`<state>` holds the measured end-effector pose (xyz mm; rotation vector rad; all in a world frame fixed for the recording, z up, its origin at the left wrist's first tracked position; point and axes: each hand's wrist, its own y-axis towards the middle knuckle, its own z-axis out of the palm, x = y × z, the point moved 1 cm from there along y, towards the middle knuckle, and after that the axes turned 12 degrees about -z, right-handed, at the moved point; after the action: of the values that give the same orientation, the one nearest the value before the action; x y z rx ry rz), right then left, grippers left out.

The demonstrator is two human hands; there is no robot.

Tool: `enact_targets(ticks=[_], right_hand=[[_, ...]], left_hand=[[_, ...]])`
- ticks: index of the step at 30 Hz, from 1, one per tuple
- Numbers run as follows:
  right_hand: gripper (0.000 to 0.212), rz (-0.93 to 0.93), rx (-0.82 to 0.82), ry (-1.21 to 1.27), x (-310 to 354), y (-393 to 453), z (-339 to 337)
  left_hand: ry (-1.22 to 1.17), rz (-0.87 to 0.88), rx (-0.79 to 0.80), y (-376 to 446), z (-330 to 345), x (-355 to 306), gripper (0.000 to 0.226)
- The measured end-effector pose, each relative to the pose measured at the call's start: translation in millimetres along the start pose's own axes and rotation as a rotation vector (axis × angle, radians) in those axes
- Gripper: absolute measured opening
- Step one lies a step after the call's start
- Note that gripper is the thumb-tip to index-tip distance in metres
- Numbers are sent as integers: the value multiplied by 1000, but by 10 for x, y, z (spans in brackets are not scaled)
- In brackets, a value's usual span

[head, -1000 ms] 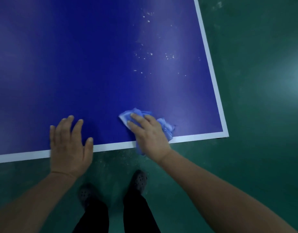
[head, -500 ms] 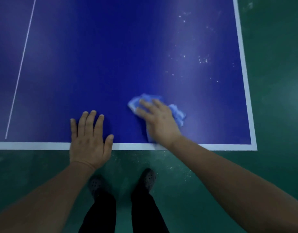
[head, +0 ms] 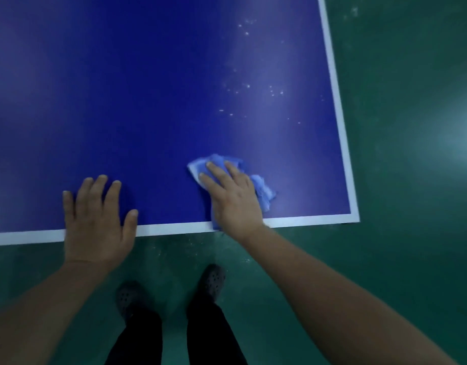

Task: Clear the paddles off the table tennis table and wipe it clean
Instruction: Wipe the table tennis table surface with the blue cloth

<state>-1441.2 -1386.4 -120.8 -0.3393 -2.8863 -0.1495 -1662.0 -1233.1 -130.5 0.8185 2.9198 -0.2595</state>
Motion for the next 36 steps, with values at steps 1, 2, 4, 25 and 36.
enact_targets(ticks=[1, 2, 4, 25, 36], right_hand=[[50, -12, 13, 23, -45, -154, -42], [47, 6, -6, 20, -194, -315, -83], [46, 107, -57, -36, -610, -605, -168], [32, 118, -73, -49, -1815, -1183, -479], [40, 70, -51, -32, -1371, -683, -483]], left_hand=[[-30, -10, -8, -17, -20, -35, 72], [-58, -9, -13, -42, -38, -106, 71], [-96, 38, -7, -110, -49, -320, 68], [30, 295, 85, -212, 242, -1442, 66], [-13, 304, 77, -202, 241, -1433, 64]])
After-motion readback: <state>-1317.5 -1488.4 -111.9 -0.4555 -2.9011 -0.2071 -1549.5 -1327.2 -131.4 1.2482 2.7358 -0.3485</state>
